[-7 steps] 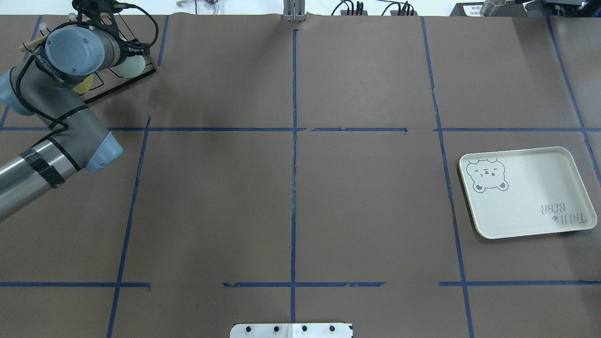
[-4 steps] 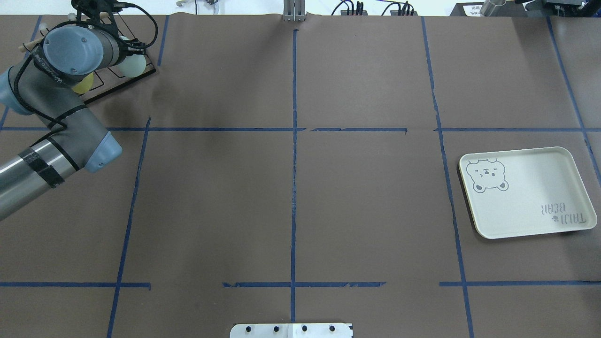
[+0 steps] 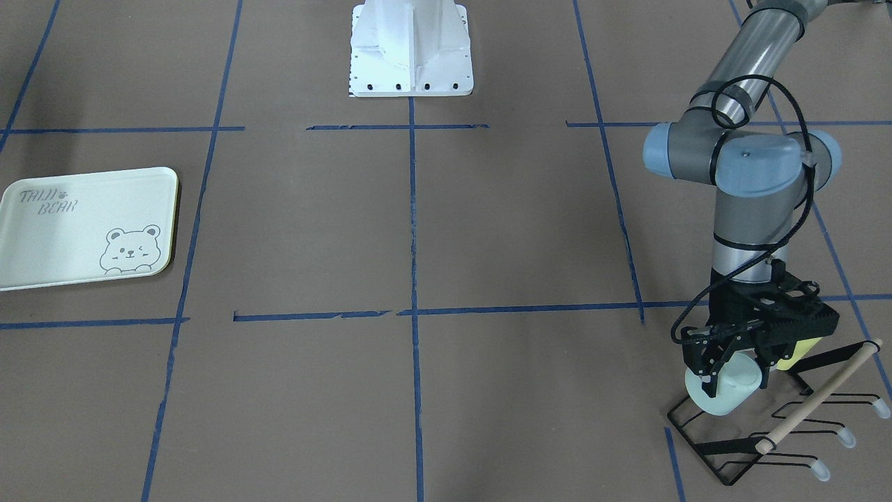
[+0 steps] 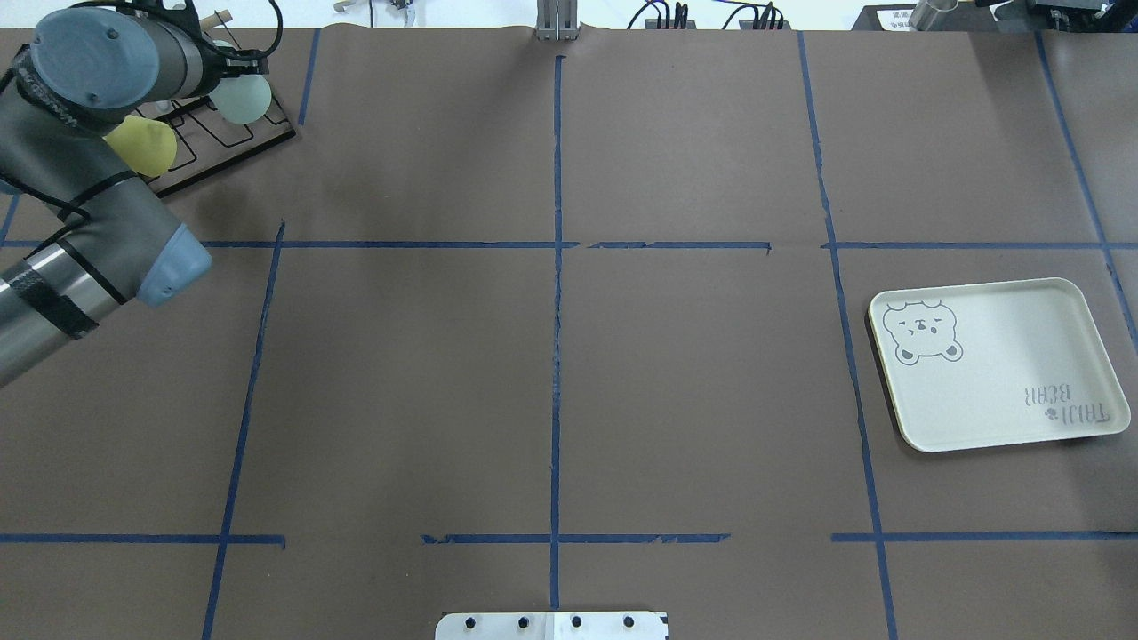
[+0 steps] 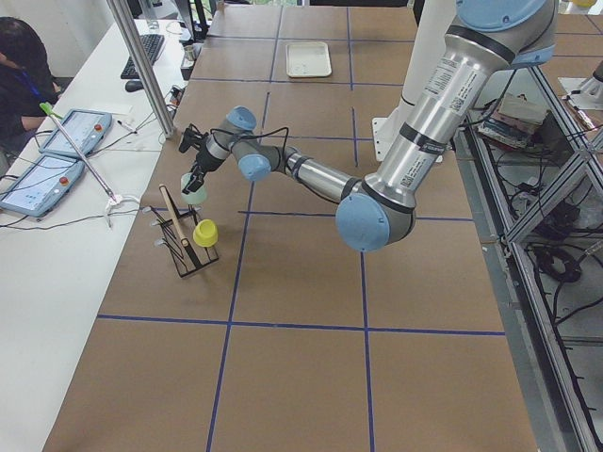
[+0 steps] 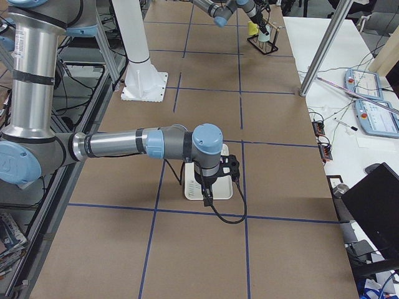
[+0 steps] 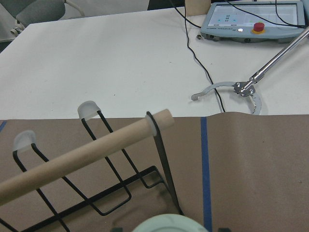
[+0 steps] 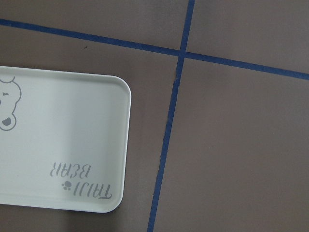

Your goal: Left arm grabs green cup and hands to right arm on tray

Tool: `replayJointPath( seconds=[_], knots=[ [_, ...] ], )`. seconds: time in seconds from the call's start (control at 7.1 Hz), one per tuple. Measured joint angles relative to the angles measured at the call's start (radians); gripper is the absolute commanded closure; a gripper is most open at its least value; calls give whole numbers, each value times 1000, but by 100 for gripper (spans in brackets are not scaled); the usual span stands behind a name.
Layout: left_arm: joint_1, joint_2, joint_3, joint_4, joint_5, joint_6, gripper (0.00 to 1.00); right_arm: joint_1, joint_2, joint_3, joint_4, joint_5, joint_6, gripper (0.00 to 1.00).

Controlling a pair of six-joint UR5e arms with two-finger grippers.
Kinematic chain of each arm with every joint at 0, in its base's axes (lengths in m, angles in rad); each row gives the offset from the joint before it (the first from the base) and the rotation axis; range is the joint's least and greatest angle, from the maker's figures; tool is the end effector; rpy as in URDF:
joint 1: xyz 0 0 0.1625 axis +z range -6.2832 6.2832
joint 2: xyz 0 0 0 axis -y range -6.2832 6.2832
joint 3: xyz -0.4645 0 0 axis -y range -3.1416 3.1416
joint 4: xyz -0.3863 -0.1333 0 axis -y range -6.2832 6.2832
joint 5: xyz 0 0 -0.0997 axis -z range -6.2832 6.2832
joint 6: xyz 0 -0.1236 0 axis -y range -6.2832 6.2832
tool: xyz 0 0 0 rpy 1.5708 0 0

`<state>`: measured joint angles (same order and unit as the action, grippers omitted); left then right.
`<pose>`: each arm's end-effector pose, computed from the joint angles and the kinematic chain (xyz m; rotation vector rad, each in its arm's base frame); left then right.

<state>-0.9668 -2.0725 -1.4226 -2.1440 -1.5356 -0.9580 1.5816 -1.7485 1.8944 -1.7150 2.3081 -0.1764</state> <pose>0.3095 -0.6909 0.4305 0.6848 0.6326 -0.3445 0.0545 -0.3994 0.6549 0.0706 -0.7347 -0.1586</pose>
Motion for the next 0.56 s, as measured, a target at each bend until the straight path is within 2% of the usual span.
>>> replayJointPath(
  seconds=[0.14, 0.42, 0.56],
  knots=[
    [-18, 20, -56, 23, -25, 17, 59, 0, 0, 1, 0, 0, 0, 0],
    [-51, 54, -223, 147, -80, 32, 61, 0, 1, 4, 0, 6, 5, 0],
    [-64, 62, -294, 199, -108, -1, 67, 0, 1, 8, 0, 43, 23, 0]
  ],
)
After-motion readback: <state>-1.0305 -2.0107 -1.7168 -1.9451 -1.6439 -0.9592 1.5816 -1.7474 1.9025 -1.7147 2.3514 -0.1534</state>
